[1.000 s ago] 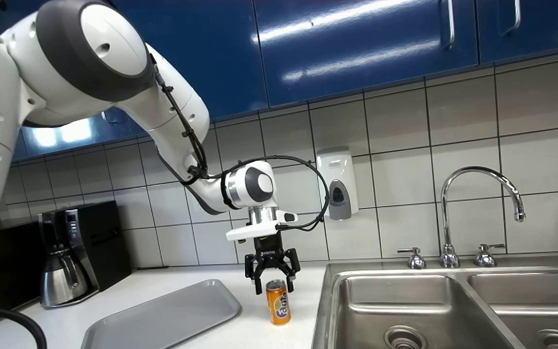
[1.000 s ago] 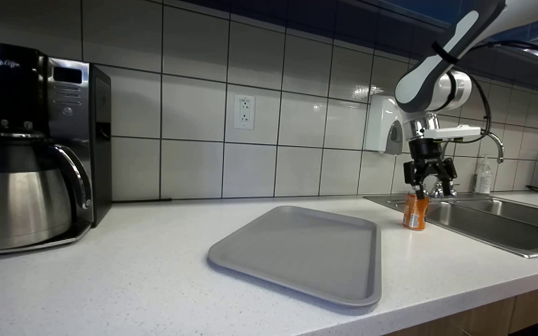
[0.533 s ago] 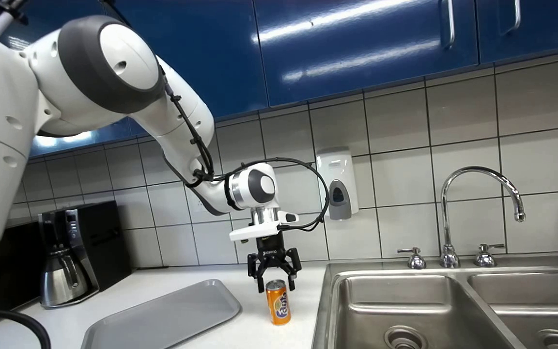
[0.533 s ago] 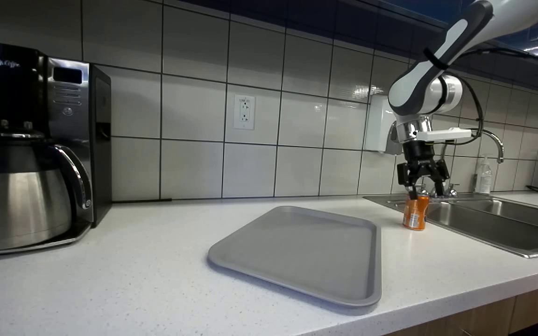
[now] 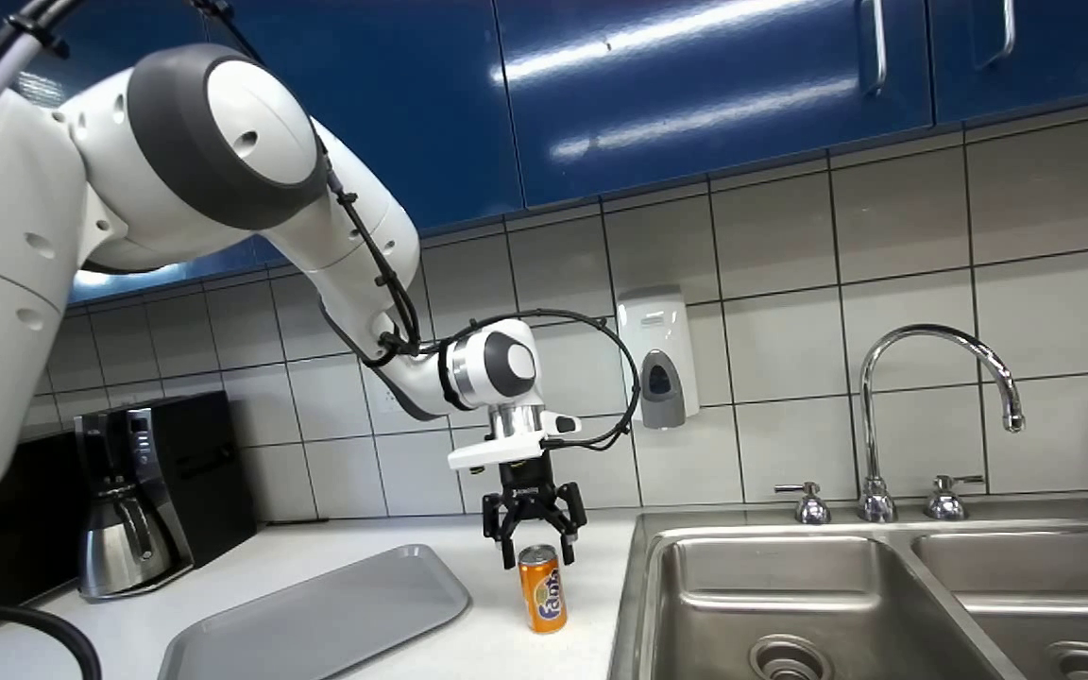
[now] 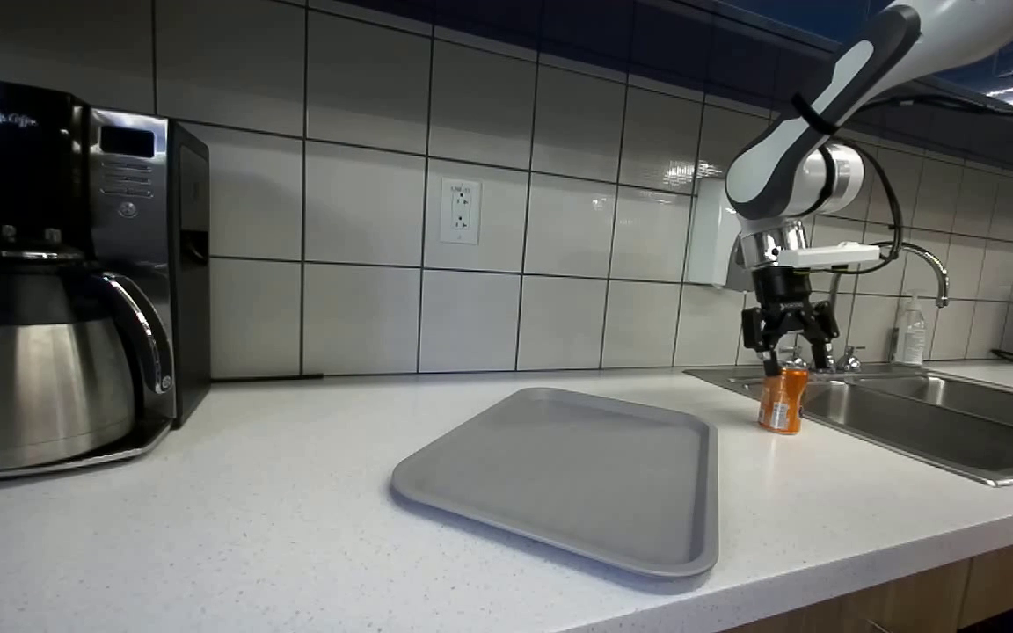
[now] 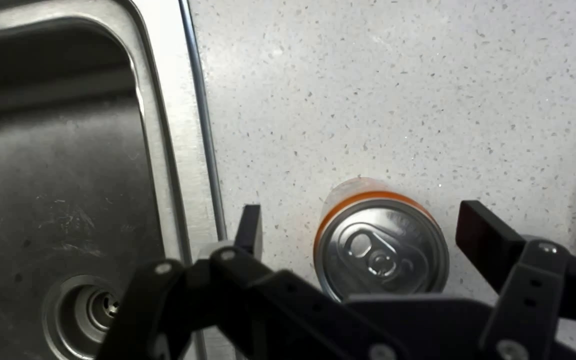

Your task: Put the can on the tray

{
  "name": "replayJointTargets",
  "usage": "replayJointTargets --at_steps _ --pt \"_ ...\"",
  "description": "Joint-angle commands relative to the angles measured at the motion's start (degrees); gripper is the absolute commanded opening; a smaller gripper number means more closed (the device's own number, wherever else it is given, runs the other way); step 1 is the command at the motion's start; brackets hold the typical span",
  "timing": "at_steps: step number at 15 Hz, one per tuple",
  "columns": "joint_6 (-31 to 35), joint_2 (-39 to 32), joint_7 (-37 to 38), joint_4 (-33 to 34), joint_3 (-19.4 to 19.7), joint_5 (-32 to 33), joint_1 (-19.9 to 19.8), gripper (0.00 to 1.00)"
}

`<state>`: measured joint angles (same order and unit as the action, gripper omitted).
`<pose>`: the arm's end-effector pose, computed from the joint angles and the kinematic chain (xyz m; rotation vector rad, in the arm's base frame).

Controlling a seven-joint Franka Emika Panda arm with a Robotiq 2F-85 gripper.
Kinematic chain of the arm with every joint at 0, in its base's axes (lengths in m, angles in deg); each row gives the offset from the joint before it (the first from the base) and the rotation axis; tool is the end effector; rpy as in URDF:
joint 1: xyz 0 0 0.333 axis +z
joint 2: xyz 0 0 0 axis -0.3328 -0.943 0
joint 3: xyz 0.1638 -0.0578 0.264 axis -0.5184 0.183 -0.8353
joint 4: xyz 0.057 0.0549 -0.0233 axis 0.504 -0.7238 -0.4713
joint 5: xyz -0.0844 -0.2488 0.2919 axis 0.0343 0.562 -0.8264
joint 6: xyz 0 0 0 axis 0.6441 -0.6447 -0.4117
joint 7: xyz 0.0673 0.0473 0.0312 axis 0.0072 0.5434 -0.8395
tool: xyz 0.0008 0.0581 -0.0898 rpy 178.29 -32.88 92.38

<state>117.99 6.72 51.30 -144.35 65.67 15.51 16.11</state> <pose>0.6028 -0.1081 0.2594 2.9971 -0.1546 -0.4322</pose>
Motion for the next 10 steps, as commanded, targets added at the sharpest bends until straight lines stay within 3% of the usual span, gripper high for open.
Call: replayJointTargets --at_steps 1,10 --pt "-1.69 -1.80 0.19 3.37 -0.94 -0.60 -0.75 1.00" --pt "-1.15 -1.18 0.10 2.00 -0.82 0.29 -0.55 1.00"
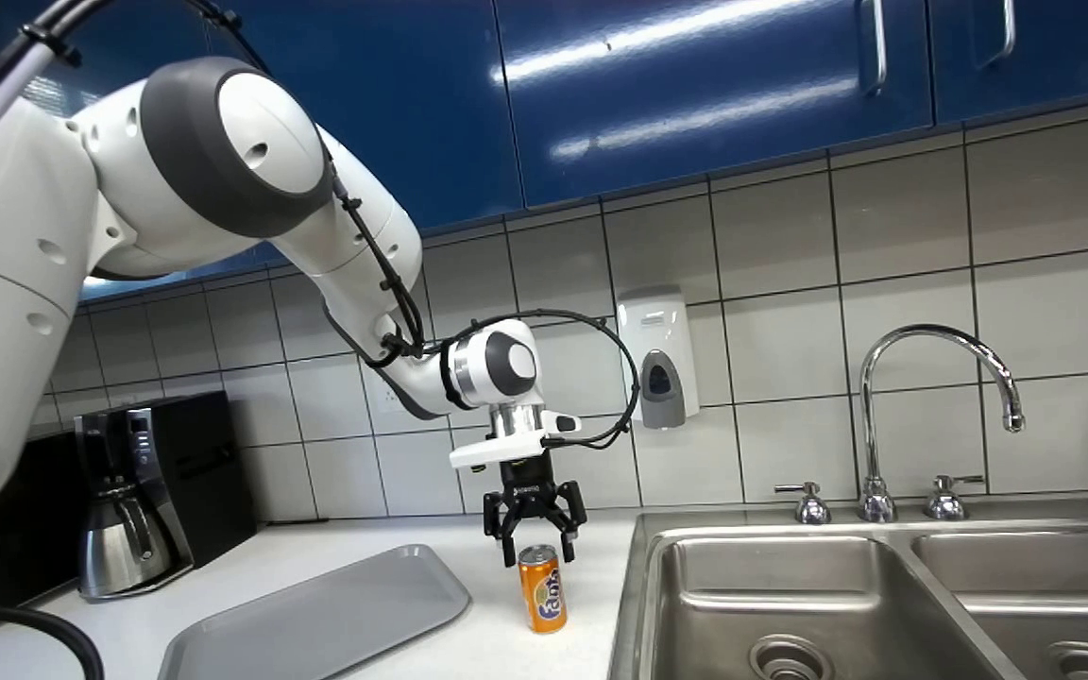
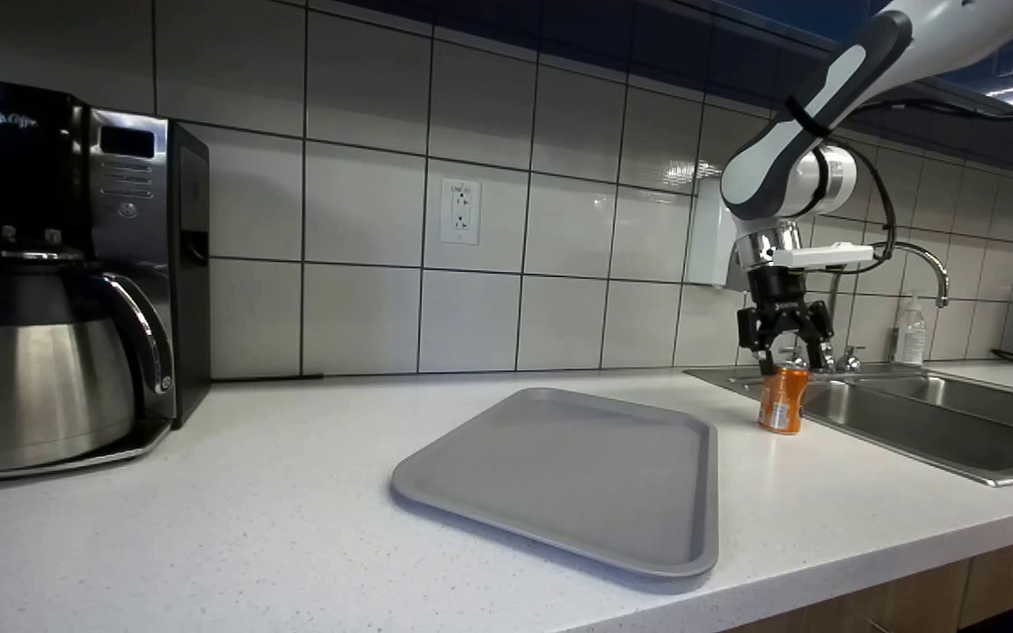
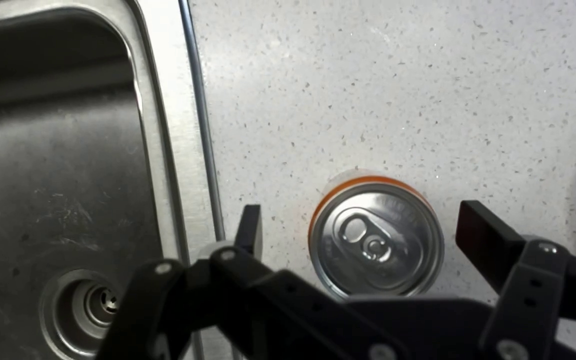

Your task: Put the can on the tray

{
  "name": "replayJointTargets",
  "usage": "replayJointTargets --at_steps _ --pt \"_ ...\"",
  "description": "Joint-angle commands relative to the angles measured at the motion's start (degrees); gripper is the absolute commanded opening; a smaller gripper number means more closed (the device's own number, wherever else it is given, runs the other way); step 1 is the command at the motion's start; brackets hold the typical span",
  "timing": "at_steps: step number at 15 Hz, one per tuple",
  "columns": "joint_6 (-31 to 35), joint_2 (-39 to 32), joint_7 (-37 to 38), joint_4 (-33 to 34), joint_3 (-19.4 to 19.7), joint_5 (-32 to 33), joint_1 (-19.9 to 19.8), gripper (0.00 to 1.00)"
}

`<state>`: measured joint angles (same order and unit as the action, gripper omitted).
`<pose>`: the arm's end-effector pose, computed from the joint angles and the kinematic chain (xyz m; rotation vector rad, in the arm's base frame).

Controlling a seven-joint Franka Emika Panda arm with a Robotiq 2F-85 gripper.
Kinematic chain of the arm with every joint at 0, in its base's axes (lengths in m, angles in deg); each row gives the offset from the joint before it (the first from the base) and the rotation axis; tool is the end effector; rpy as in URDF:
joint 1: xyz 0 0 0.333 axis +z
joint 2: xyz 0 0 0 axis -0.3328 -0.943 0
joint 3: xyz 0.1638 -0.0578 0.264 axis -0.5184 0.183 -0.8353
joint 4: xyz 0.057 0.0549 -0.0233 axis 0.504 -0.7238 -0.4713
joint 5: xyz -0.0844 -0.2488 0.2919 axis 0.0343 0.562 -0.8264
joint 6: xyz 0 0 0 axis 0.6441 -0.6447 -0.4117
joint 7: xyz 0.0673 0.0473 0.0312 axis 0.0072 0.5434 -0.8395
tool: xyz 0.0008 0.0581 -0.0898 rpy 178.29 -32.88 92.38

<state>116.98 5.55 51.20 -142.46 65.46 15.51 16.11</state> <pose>0.6098 -0.1069 0.2589 2.9953 -0.1475 -0.4397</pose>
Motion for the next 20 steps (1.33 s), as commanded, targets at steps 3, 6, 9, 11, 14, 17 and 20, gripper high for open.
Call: replayJointTargets --at_steps 3,6,9,11,14,17,20 --pt "-0.20 0.00 0.19 0.12 -0.62 0.29 -0.55 1.00" --pt "-0.22 0.00 0.19 0.13 -0.62 0.29 -0.55 1.00" --pt "1.10 0.19 -0.77 -0.58 -0.93 0.12 -0.71 1.00" --pt "1.91 -0.05 -1.91 -0.98 -1.21 0.14 -0.82 1.00" --pt "4.06 -0.08 -3.77 -2.20 -1.63 0.39 -0.93 1.00" --pt "6.81 0.10 -5.89 -3.73 -1.82 0.76 -1.10 1.00" --pt "9.06 0.52 -7.38 -4.93 -1.73 0.97 -1.23 1.00"
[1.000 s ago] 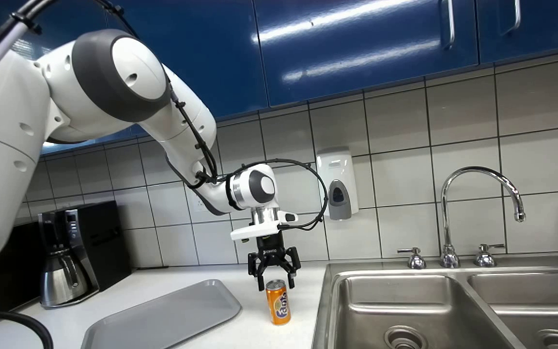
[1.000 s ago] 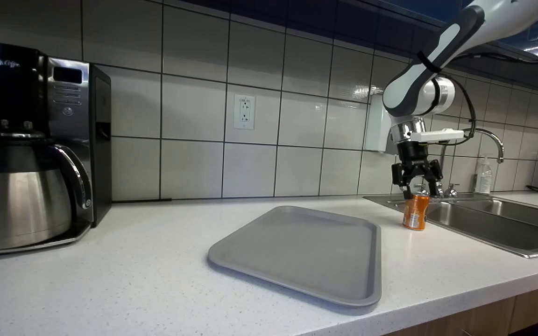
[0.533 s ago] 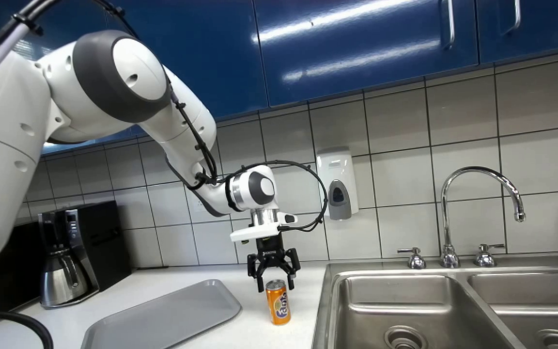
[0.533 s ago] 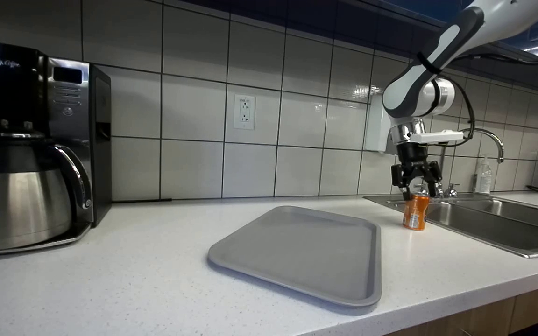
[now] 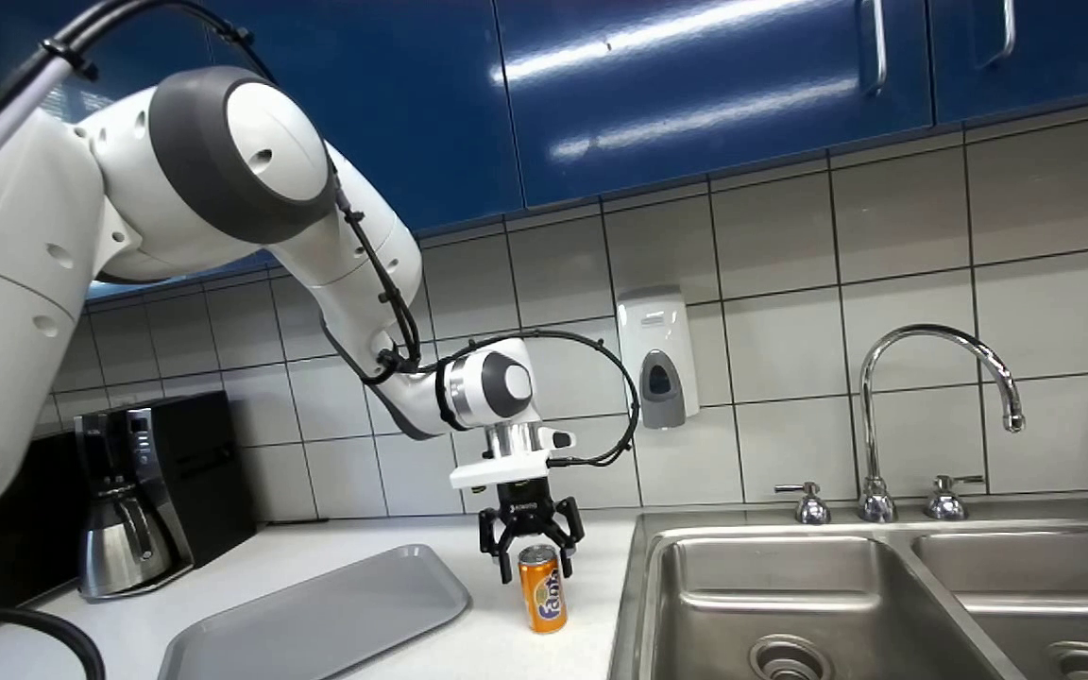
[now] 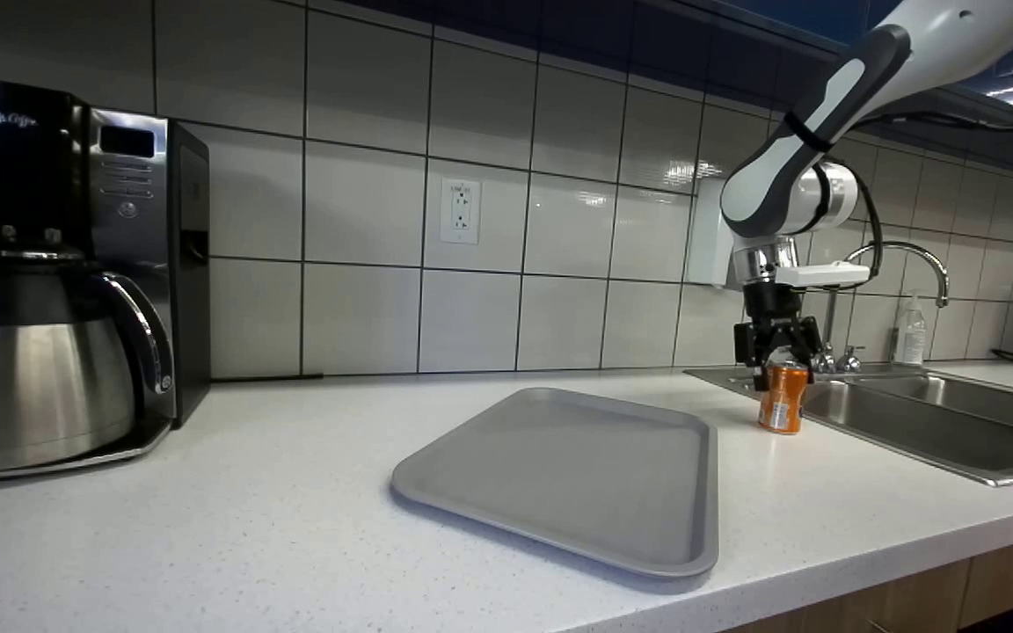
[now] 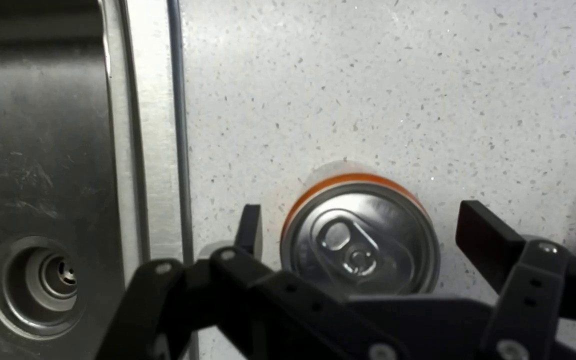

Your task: Put the can on the tray

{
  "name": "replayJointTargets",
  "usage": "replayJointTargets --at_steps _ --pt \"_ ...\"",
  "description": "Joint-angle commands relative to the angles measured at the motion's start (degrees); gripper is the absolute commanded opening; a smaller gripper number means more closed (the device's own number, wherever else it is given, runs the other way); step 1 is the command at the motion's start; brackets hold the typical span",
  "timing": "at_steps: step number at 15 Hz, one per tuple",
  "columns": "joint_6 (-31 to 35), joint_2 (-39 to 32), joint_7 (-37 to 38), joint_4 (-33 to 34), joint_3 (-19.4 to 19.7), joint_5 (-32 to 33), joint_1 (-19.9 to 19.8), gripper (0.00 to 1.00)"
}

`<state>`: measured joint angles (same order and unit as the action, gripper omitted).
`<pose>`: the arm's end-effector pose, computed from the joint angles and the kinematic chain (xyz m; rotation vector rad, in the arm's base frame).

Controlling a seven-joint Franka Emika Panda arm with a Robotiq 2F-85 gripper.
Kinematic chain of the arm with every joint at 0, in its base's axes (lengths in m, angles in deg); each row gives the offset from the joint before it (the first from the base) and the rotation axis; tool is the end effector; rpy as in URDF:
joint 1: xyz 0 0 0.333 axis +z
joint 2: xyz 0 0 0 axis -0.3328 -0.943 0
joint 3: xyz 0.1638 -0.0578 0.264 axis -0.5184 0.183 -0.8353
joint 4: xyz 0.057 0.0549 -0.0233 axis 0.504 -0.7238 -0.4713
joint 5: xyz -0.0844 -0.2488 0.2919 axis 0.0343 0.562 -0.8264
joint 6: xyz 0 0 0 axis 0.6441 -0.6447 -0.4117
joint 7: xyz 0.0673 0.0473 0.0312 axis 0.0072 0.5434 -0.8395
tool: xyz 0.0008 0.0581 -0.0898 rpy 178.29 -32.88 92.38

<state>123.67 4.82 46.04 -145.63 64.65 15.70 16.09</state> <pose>0.6067 -0.0978 0.2355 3.0211 0.0238 -0.3742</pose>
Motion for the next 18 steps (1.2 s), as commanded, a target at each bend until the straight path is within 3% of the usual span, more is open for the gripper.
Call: replayJointTargets --at_steps 1,15,16,17,18 --pt "2.98 1.43 -2.59 -2.10 -0.94 0.70 -1.30 1.00" --pt "3.96 1.87 -3.07 -2.96 -0.77 0.07 -1.57 1.00" --pt "4.24 1.87 -2.97 -2.99 -0.71 0.18 -1.56 0.75" --pt "4.07 1.85 -3.06 -2.90 -0.73 0.14 -1.63 0.74" --pt "4.02 1.81 -2.94 -2.82 -0.70 0.16 -1.63 0.65"
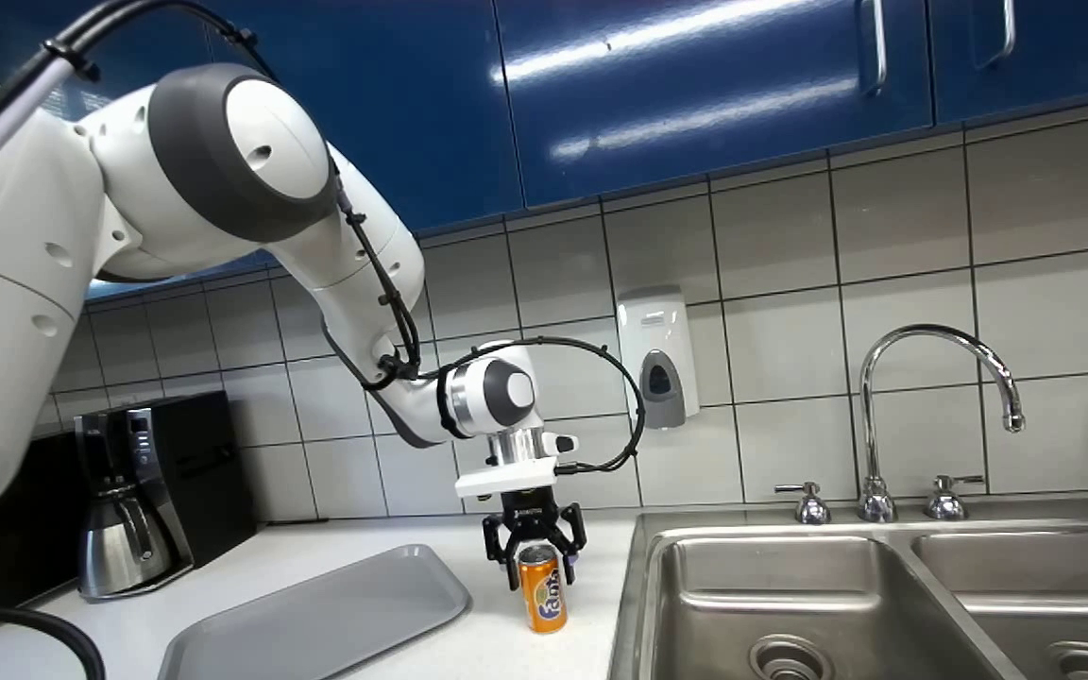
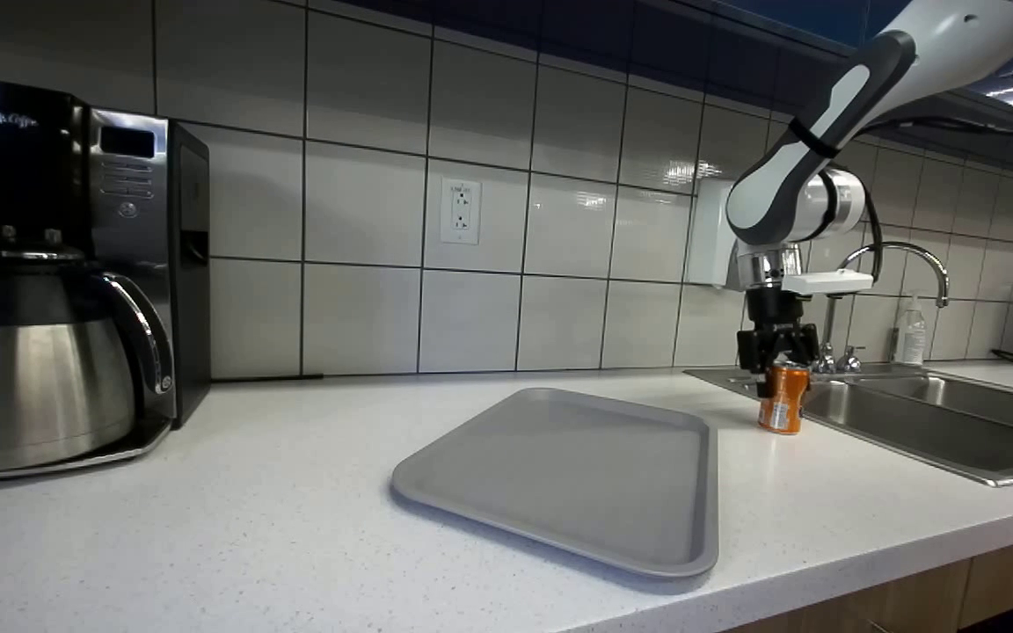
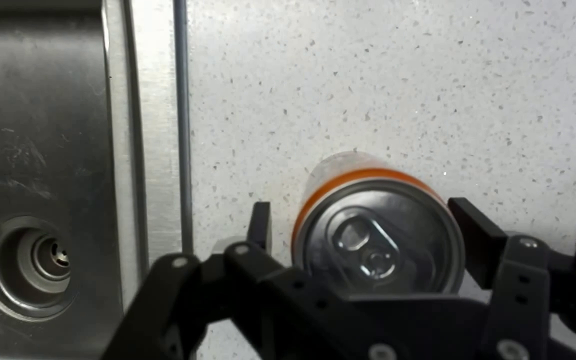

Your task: Put the can on the tray

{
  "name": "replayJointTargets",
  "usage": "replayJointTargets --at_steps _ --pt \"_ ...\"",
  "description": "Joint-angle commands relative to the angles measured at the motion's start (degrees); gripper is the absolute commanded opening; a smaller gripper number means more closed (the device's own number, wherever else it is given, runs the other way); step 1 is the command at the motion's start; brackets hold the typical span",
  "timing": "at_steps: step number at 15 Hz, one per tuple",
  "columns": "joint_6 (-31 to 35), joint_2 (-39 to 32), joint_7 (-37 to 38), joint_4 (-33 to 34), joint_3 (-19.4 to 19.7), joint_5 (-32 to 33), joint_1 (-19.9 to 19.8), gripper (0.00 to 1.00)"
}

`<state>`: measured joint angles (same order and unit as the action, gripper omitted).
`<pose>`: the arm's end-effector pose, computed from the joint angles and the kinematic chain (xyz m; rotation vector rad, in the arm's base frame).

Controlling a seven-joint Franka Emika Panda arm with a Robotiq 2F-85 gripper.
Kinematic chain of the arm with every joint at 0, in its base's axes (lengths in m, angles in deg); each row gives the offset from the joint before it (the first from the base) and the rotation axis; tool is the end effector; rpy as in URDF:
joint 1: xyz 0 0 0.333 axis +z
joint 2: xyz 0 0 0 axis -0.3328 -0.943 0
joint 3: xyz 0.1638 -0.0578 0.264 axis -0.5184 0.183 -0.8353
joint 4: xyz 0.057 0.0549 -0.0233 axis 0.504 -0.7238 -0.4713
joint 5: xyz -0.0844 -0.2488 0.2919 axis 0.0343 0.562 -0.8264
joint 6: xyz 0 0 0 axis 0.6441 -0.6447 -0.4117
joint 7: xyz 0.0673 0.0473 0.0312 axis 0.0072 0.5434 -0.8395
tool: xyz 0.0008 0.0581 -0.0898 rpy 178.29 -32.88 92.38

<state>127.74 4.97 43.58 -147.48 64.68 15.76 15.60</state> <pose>0.6039 -0.1024 0.2289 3.0294 0.0834 -0.3159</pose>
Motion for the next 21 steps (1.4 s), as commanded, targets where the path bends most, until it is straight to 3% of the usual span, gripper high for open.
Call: replayJointTargets --at_steps 1,3,4,13,21 --pt "-0.13 1.62 -0.40 -0.91 -0.71 0.16 -1.13 0.58" --pt "-0.14 1.53 -0.29 -0.79 -0.70 0.21 -1.08 0.42" --pt "-0.21 1.50 -0.21 -0.71 -0.68 0.26 -1.05 0.39" --pt "0.63 5.13 -0.29 -3.20 -1.97 -0.06 -0.10 0.39" --pt "4.05 10.98 1.78 -11.67 -5.26 0.28 3.98 0.39"
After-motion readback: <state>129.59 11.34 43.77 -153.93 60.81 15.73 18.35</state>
